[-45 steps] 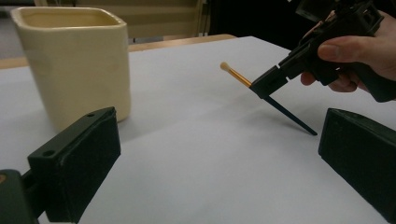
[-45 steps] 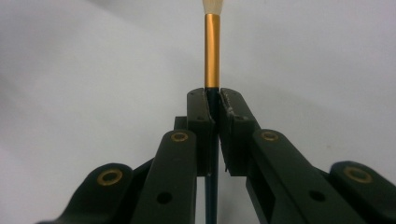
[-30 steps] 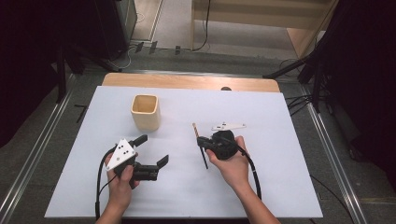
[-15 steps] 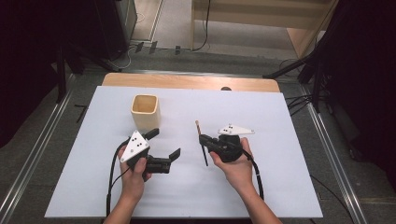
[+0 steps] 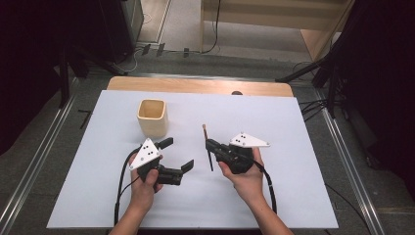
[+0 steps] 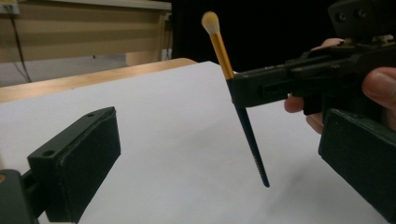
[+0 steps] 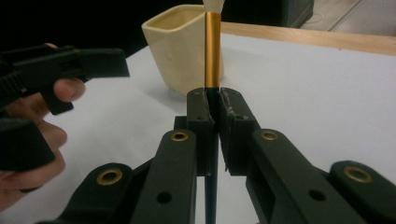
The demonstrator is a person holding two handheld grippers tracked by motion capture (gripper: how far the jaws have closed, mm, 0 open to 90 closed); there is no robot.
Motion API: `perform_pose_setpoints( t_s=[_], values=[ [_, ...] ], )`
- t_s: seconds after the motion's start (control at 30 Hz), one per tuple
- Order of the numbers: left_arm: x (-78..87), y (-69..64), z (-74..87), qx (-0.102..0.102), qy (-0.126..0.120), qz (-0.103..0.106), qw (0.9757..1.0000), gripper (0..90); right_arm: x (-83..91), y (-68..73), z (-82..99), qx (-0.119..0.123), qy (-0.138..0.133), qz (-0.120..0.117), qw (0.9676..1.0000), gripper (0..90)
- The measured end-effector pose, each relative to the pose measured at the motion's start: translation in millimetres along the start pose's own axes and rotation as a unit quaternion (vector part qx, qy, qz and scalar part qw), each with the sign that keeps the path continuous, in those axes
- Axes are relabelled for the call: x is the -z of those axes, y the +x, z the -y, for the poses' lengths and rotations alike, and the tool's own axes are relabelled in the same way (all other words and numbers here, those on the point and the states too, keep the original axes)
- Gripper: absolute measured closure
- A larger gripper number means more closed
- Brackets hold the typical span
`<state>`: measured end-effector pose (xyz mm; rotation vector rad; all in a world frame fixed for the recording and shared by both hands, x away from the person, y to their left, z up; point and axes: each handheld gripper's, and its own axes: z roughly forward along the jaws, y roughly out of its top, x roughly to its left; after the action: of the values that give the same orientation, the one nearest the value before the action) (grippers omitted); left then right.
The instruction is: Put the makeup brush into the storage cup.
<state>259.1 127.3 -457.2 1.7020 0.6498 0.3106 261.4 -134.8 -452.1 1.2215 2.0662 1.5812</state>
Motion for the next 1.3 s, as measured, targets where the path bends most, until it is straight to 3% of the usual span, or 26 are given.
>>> perform_pose_setpoints(
  t_s=[0.23,0.43,0.53,0.73,1.3],
  values=[
    [-6.9,-5.3,1.3,0.004,0.014,0.005,0.9999,0.0,4.7,3.2,-2.1,-0.001,-0.025,-0.022,0.9994,84.7],
    [-11.0,-7.3,2.1,0.021,0.025,0.008,0.9994,9.9,6.8,4.6,-2.8,-0.005,-0.035,-0.031,0.9989,84.6],
    [-13.3,-9.7,1.9,0.033,0.031,0.007,0.999,18.5,7.4,6.1,-3.0,-0.008,-0.04,-0.035,0.9985,84.6],
    [-15.9,-14.9,2.1,0.035,0.035,0.02,0.9986,36.7,7.6,9.4,-2.9,-0.007,-0.048,-0.04,0.998,84.6],
    [-15.4,-18.3,1.2,0.034,0.029,0.028,0.9986,58.4,5.2,23.9,-1.7,-0.008,-0.055,-0.079,0.9953,84.6]
  ],
)
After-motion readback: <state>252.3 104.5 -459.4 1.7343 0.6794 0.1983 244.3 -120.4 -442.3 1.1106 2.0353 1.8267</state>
